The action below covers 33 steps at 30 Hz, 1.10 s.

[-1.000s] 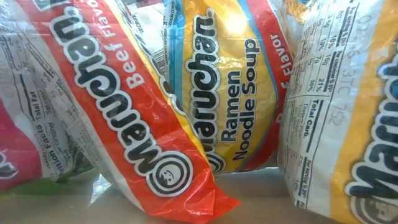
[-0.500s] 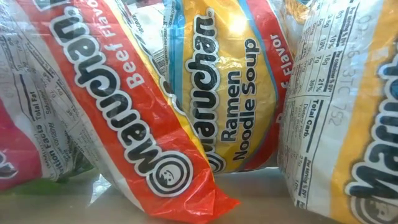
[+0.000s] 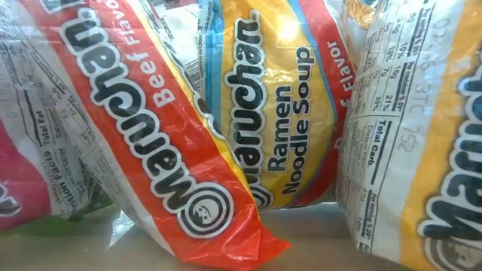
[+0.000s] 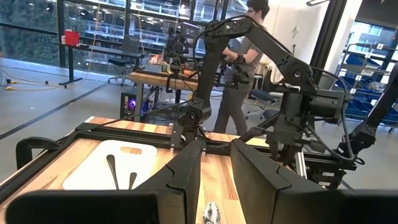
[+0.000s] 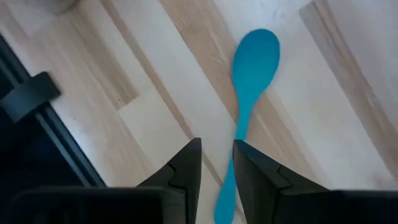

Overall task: Pick & Place Food Item
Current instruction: Put the blue baby spoon into the white bin

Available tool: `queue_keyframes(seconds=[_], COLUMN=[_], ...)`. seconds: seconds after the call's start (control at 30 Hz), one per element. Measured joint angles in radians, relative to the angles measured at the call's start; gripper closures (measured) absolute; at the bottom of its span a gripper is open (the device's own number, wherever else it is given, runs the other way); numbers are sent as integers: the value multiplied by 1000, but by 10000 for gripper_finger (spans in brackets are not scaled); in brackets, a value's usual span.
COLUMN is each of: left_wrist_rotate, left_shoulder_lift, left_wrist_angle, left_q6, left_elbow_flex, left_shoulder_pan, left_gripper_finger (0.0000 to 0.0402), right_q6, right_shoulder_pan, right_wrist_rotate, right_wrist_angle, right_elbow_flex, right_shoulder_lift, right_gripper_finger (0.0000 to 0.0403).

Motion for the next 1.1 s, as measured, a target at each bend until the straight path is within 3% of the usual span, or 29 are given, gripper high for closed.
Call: queue_keyframes(seconds=[0.17, 0.4, 1.1], left_wrist_rotate=[0, 0, 0], left_shoulder_lift=[0, 0, 0], left_wrist_angle=[0, 0, 0], left_q6=[0, 0, 0], left_elbow_flex=[0, 0, 0], left_shoulder_pan=[0, 0, 0], left_gripper_finger=[317, 317, 317], right_q6=[51, 42, 45], right_shoulder_pan=[2, 2, 1], right_wrist_rotate=[-43, -76, -80], right_wrist_angle=[19, 186, 343], right_elbow_flex=[-37, -148, -303], right_shoulder_lift=[0, -1, -1], right_gripper_finger=[317, 317, 317])
